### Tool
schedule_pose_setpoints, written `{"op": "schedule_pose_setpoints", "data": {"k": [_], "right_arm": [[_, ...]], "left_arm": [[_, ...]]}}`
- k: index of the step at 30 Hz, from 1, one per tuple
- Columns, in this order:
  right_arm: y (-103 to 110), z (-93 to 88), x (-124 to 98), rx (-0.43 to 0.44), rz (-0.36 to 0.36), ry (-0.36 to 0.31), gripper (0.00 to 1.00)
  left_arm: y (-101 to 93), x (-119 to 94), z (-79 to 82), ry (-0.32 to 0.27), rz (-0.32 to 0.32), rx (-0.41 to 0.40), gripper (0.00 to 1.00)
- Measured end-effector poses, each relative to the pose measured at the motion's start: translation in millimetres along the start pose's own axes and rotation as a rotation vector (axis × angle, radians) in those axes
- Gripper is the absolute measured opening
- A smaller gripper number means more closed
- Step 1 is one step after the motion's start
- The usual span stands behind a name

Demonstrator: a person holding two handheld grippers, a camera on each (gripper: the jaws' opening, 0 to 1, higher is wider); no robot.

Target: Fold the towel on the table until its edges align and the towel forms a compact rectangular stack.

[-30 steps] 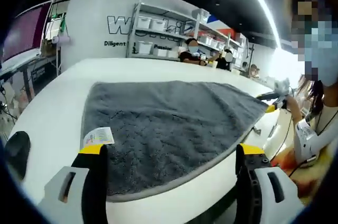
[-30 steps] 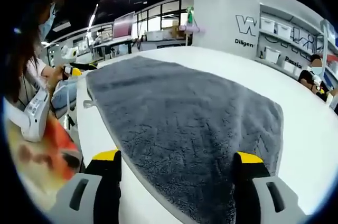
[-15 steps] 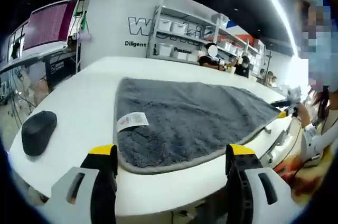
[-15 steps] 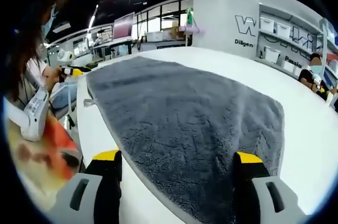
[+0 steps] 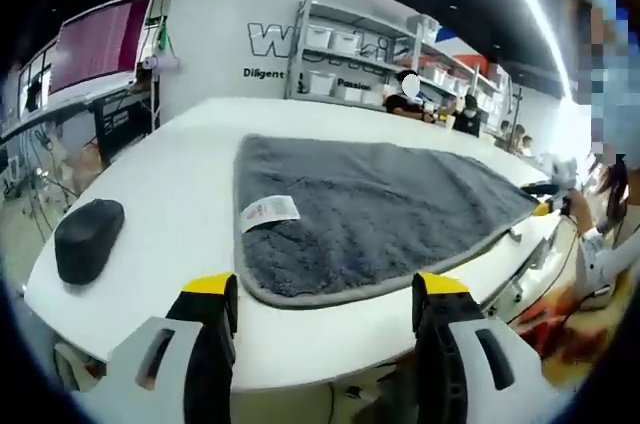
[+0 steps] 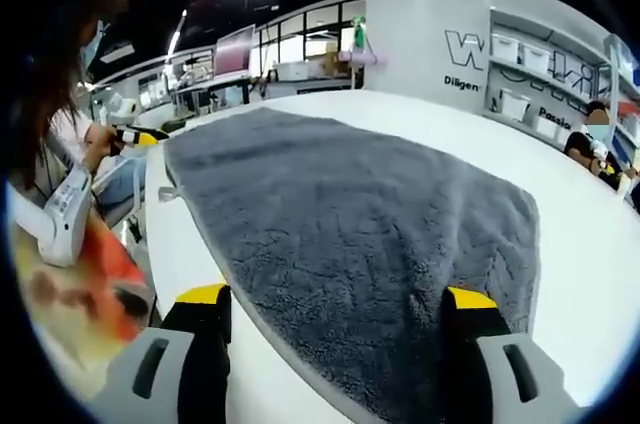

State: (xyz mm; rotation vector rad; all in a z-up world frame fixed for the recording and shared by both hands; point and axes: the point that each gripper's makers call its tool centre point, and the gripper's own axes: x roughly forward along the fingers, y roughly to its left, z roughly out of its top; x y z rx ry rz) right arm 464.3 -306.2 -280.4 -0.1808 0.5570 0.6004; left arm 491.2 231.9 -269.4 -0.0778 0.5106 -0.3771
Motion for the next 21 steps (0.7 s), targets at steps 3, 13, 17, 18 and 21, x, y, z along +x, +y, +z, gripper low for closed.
{"op": "schedule_pose_setpoints", "data": {"k": [3, 13, 17, 18, 21], "right_arm": [[0.2, -0.2, 0.9, 0.0, 0.0, -0.001, 0.87], [-1.1, -0.1, 0.3, 0.001, 0.002, -0.003, 0.87], [-1.4, -0.1, 0.9, -0.001, 0.001, -0.001, 0.87], [-1.2, -0.1, 1.0, -0.001, 0.001, 0.0, 0.87], [-0.9, -0.2, 1.0, -0.001, 0.0, 0.001, 0.87]], "left_arm": [[6.2, -1.0, 2.2, -0.025, 0.009, -0.05, 0.67], [13.6, 3.1, 4.4, -0.088, -0.008, -0.168, 0.39], [17.5, 2.9, 8.4, -0.113, 0.002, -0.175, 0.25], [18.5, 3.9, 8.3, -0.113, 0.008, -0.173, 0.23], [21.9, 7.3, 2.9, -0.095, 0.039, -0.144, 0.11]]}}
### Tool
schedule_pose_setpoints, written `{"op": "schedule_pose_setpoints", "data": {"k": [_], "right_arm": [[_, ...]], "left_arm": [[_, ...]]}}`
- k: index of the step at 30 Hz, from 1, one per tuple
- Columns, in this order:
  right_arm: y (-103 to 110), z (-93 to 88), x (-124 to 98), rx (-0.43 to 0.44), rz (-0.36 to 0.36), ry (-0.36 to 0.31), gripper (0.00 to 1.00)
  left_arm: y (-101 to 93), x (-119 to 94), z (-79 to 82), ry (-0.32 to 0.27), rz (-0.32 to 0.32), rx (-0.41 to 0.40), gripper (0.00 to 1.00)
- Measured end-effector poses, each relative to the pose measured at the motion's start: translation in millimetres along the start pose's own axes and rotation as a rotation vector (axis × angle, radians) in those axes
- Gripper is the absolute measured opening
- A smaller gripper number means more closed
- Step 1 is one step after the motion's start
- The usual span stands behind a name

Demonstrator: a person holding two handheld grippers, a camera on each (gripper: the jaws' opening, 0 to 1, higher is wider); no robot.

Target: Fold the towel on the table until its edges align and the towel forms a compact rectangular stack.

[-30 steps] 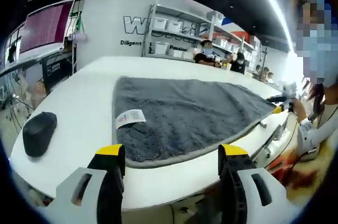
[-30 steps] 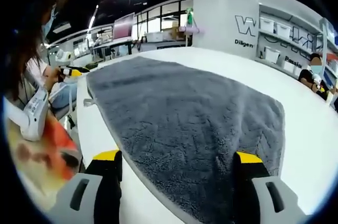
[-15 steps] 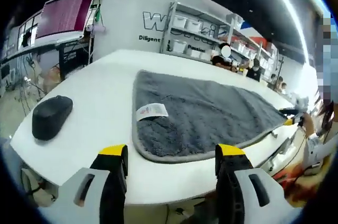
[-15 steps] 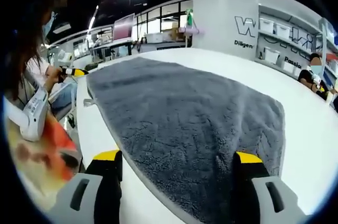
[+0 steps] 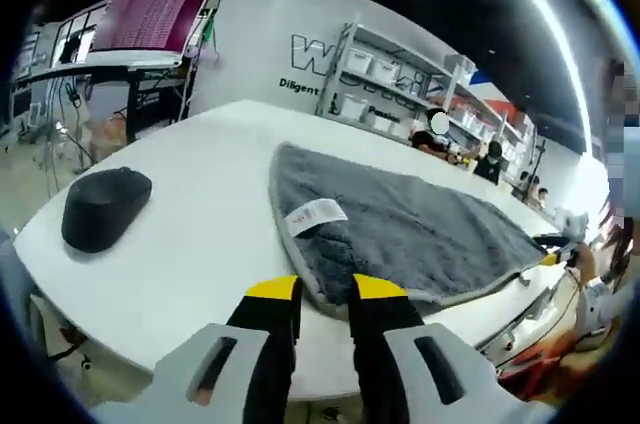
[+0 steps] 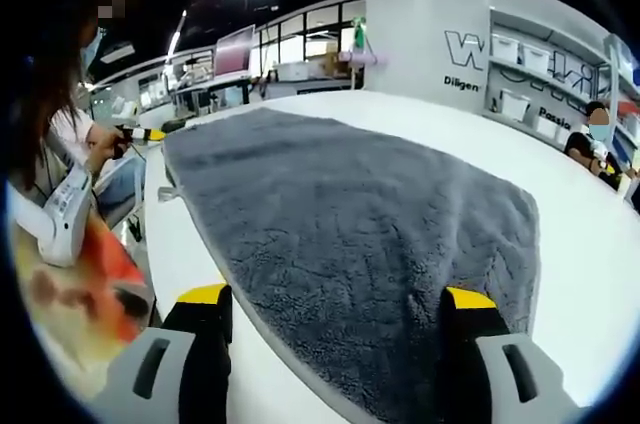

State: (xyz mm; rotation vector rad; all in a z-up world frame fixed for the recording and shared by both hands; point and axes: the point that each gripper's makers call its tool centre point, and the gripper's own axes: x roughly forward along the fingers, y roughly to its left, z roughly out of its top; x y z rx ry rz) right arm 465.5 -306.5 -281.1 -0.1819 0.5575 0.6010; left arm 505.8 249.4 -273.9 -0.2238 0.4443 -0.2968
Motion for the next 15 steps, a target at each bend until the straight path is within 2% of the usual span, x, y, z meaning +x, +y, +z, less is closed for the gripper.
{"op": "schedule_pose_setpoints", "data": {"k": [1, 5, 10, 11, 15], "right_arm": [[0.1, -0.1, -0.1, 0.0, 0.0, 0.0, 0.87], [0.6, -0.3, -0.4, -0.002, -0.002, 0.002, 0.86], [0.4, 1.7, -1.7, 0.001, -0.005, -0.003, 0.86], [-0.3, 3.2, -3.2, 0.005, -0.007, -0.012, 0.85], [-2.7, 6.0, -7.3, 0.026, -0.012, -0.037, 0.82]], "left_arm": [[1.0, 0.7, -1.6, 0.004, 0.007, 0.007, 0.05], [-1.0, 3.1, -4.3, 0.001, 0.002, 0.039, 0.04], [1.1, 0.8, 1.4, -0.003, 0.032, 0.105, 0.03], [0.9, 0.1, 4.5, -0.017, 0.031, 0.103, 0.02], [-13.8, -7.3, 30.1, -0.139, -0.056, 0.014, 0.02]]}}
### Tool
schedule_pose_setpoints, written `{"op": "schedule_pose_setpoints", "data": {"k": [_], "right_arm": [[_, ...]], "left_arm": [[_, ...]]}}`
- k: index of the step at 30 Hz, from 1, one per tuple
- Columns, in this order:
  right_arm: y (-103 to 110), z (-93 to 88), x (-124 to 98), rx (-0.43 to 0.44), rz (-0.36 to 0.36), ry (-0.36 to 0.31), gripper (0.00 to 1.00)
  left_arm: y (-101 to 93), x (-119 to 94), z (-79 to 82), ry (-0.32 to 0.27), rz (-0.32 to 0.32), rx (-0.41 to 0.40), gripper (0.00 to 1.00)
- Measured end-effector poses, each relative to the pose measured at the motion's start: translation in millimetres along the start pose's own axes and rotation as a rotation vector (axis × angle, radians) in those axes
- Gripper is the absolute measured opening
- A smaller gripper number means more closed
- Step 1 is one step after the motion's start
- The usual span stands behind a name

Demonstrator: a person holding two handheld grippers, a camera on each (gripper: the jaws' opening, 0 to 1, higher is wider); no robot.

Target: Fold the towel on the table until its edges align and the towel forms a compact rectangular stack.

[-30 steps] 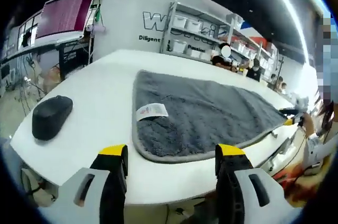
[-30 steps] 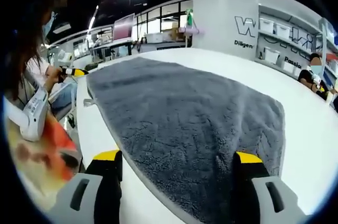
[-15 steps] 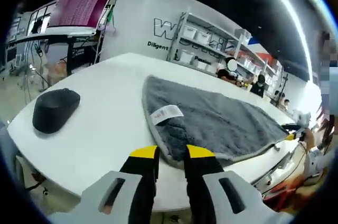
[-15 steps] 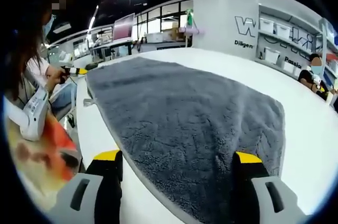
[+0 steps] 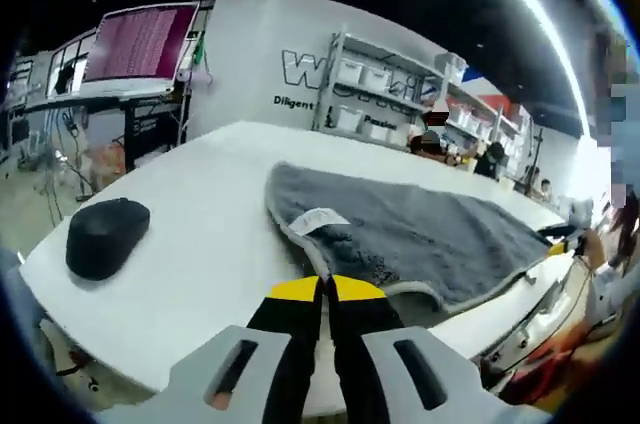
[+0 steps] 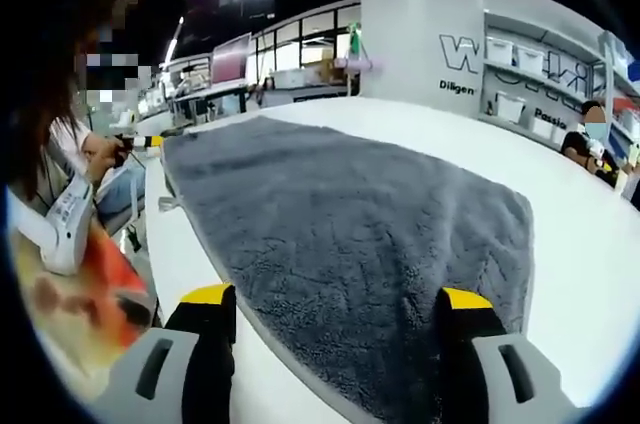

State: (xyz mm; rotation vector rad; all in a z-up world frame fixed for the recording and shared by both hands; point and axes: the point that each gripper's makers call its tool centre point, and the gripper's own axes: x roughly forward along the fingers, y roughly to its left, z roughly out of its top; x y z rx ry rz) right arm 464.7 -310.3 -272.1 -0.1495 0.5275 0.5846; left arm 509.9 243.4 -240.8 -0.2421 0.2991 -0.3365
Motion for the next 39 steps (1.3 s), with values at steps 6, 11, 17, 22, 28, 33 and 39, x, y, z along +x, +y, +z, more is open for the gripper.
{"op": "schedule_pose_setpoints", "data": {"k": [6, 11, 17, 22, 28, 33, 39], "right_arm": [[-0.1, -2.3, 0.7, 0.008, -0.003, -0.001, 0.82], [2.1, -1.2, -0.4, 0.002, -0.002, -0.007, 0.82], [2.9, 0.5, -5.8, -0.005, -0.011, -0.013, 0.82], [2.5, 2.6, -11.8, -0.012, -0.026, -0.018, 0.82], [2.1, 6.7, -16.0, -0.025, -0.041, -0.033, 0.82], [2.9, 9.1, -14.5, -0.037, -0.042, -0.041, 0.82], [-2.1, 15.3, -13.9, -0.047, -0.046, -0.052, 0.82]], "left_arm": [[-13.0, 1.9, 23.0, -0.061, -0.058, -0.045, 0.02], [-26.0, 8.5, 52.9, -0.156, -0.144, -0.136, 0.02], [-28.3, 26.7, 84.3, -0.275, -0.174, -0.232, 0.02], [-26.8, 48.8, 104.4, -0.352, -0.216, -0.365, 0.02], [-20.6, 80.3, 117.0, -0.355, -0.212, -0.395, 0.02], [-19.6, 99.1, 127.8, -0.353, -0.196, -0.387, 0.02], [-12.1, 112.7, 137.2, -0.345, -0.153, -0.356, 0.02]]}}
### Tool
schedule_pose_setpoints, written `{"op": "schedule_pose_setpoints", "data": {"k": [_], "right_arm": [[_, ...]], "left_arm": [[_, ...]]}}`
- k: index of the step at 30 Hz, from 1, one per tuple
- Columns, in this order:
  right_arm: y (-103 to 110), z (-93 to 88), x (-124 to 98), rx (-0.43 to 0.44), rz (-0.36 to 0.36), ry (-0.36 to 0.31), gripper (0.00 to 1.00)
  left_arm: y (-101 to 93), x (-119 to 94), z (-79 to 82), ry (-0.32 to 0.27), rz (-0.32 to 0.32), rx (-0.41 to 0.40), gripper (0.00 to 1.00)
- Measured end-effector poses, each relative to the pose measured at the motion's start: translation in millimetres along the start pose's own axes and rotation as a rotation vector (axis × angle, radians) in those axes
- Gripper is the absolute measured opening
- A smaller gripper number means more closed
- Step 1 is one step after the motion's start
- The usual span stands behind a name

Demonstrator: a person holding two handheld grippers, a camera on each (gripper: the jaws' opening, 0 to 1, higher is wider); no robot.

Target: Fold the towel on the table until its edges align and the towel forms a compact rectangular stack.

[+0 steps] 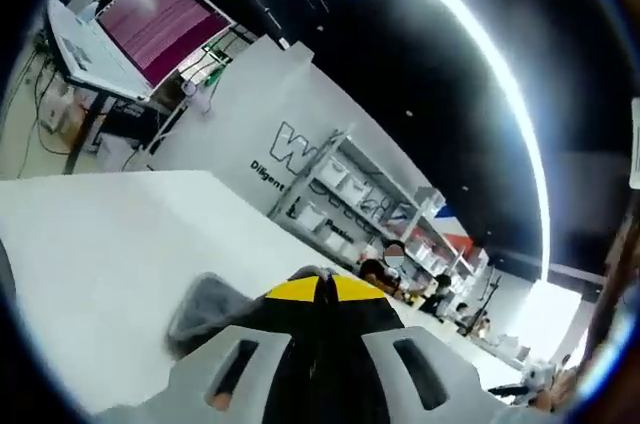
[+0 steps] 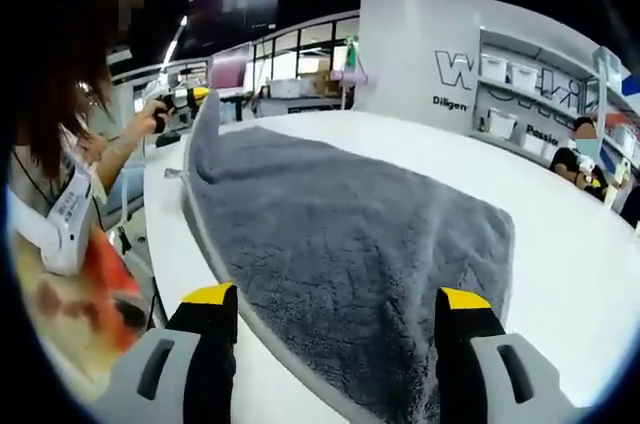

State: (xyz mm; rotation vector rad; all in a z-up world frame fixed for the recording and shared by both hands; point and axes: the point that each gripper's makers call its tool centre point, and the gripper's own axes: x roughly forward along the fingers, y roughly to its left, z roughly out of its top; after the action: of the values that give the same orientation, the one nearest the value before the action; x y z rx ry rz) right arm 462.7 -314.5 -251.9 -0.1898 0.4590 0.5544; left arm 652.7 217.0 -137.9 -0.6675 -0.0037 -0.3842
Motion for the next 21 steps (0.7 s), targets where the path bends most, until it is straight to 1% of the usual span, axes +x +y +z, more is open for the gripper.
{"op": "schedule_pose_setpoints", "data": {"k": [2, 7, 16, 21], "right_arm": [[-0.2, 3.9, 0.2, -0.007, -0.001, -0.008, 0.82], [1.1, 8.9, -0.4, -0.023, 0.005, -0.016, 0.82], [3.0, 12.2, -0.7, -0.034, 0.009, -0.015, 0.82], [2.4, 13.3, -0.3, -0.037, 0.012, -0.014, 0.82]], "left_arm": [[1.9, 6.6, 0.1, 0.002, 0.009, 0.01, 0.02], [4.8, 22.9, -0.2, 0.005, 0.017, 0.004, 0.02], [7.7, 61.9, 4.9, -0.026, 0.045, -0.01, 0.02], [12.7, 85.7, -0.5, -0.008, 0.072, 0.014, 0.02]]}}
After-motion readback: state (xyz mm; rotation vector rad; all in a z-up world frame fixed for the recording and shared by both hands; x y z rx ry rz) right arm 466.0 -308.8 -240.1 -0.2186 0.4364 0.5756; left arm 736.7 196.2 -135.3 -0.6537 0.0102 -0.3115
